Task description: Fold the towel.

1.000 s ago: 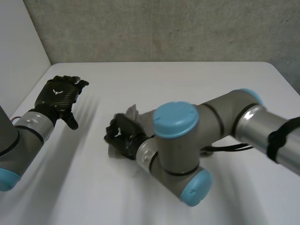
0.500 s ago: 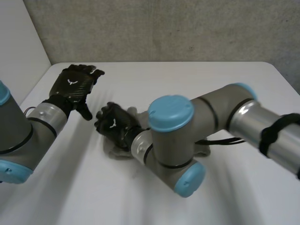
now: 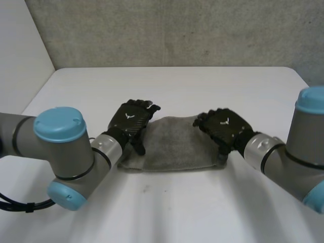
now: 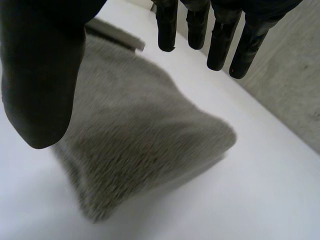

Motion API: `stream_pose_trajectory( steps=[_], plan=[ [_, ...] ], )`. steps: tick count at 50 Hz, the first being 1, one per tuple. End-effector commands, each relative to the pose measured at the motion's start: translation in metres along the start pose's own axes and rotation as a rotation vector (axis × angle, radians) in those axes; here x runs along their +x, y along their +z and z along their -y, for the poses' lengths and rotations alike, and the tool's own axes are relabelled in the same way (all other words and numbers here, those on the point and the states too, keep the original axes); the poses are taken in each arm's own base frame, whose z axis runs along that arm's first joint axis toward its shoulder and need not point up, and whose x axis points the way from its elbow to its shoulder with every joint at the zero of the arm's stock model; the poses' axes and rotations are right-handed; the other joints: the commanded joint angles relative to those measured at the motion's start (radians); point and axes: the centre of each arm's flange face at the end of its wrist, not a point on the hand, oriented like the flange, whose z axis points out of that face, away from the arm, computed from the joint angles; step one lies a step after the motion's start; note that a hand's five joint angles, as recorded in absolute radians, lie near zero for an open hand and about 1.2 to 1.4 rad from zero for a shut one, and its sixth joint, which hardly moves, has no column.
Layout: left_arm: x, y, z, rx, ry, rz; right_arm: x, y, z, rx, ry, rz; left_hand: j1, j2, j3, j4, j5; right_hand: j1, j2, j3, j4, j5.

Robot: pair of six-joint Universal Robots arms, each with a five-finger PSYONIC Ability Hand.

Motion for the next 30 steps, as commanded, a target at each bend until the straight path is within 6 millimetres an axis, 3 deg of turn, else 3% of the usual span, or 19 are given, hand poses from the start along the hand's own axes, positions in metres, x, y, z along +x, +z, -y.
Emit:
stream_pose_trajectory(
  steps=[1,3,12,14,16,20,25,30],
  plan=[
    [-0.014,0.012,-0.011,-0.028,-0.002,0.108,-0.009,0.006,-0.025,-0.002,-0.016,-0.001,0.028,0.03,0.031,0.03,0.004,0.189,0.195,0.194,0.182,0.193],
    [-0.019,0.013,-0.011,-0.028,-0.004,0.127,-0.011,0.01,-0.034,-0.004,-0.022,-0.004,0.026,0.027,0.028,0.027,0.001,0.312,0.318,0.317,0.304,0.316],
    [-0.034,0.012,-0.009,-0.032,-0.011,0.174,-0.014,0.018,-0.05,-0.036,-0.059,0.007,0.028,0.03,0.031,0.03,0.004,0.442,0.448,0.447,0.434,0.446],
    [-0.035,0.012,-0.009,-0.034,-0.011,0.177,-0.011,0.023,-0.055,-0.043,-0.086,-0.008,0.025,0.027,0.028,0.027,0.001,0.728,0.734,0.733,0.721,0.732],
    [-0.036,0.012,-0.01,-0.036,-0.012,0.184,-0.01,0.023,-0.056,-0.052,-0.101,-0.024,0.025,0.027,0.028,0.027,0.001,0.788,0.794,0.793,0.78,0.792],
    [-0.037,0.011,-0.013,-0.052,-0.012,0.203,0.0,0.019,-0.06,-0.104,-0.144,-0.103,0.025,0.027,0.028,0.027,0.001,0.938,0.944,0.942,0.93,0.942],
    [-0.034,0.009,-0.021,-0.073,-0.011,0.196,0.004,0.007,-0.054,-0.108,-0.172,-0.138,0.025,0.027,0.028,0.027,0.001,0.947,0.953,0.952,0.939,0.951],
    [-0.032,0.007,-0.019,-0.076,-0.018,0.19,0.01,-0.004,-0.061,-0.128,-0.196,-0.145,0.025,0.027,0.028,0.027,0.001,1.148,1.154,1.153,1.141,1.152]
  ],
)
